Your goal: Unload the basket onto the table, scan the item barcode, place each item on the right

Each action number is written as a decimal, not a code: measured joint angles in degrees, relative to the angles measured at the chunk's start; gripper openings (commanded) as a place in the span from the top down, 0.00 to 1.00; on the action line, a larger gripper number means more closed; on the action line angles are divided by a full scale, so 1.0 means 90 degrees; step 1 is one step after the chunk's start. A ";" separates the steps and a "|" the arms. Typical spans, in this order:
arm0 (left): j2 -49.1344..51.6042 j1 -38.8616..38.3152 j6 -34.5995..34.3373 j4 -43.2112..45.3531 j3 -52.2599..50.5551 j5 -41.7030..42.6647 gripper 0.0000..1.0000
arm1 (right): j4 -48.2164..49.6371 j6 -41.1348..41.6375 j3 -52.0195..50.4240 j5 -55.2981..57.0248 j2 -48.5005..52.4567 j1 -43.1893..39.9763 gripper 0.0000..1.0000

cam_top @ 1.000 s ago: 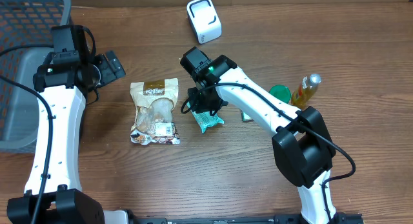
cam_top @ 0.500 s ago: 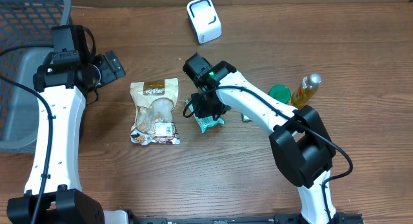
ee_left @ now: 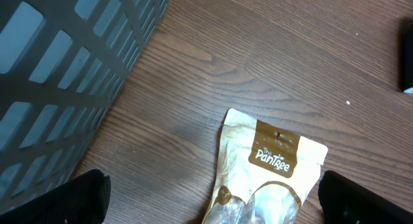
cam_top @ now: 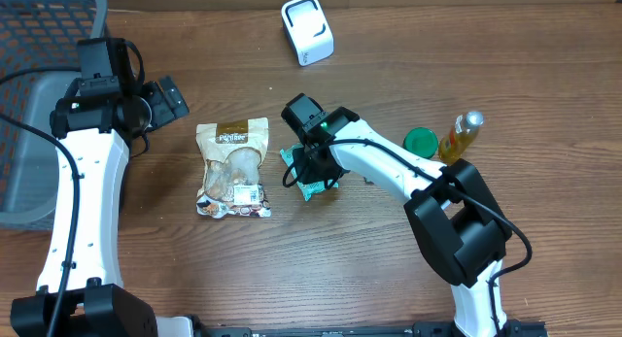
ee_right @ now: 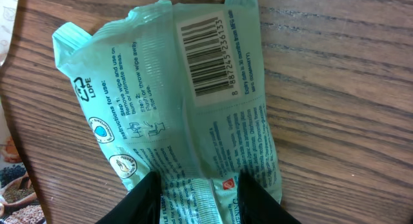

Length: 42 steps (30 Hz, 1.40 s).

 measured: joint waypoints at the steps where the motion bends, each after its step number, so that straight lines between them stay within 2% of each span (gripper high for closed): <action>1: 0.0002 0.0000 0.0000 0.0000 0.0000 0.0000 0.01 | 0.0056 -0.0002 -0.0058 0.0000 -0.0029 0.0000 0.64; 15: 0.0000 0.0000 0.0000 0.0000 0.0000 0.0000 0.00 | 0.0148 0.0000 -0.0151 0.0007 -0.0075 0.0000 0.63; 17: 0.0002 0.0000 0.0000 0.0000 0.0000 0.0000 0.00 | 0.0141 -0.0002 -0.0151 0.0010 -0.0075 0.0000 0.59; 23: 0.0000 0.0000 0.0000 0.0000 0.0000 0.0000 0.00 | -0.0491 0.0002 0.0175 0.0032 0.0015 0.0000 0.55; 30: 0.0000 0.0000 0.0000 0.0000 0.0000 0.0000 0.01 | -0.1175 -0.0002 0.1069 0.0034 0.0180 0.0000 0.50; 42: 0.0000 0.0000 0.0000 0.0000 0.0000 0.0000 0.00 | -0.0933 0.0141 0.1268 0.0032 0.0189 0.0002 0.55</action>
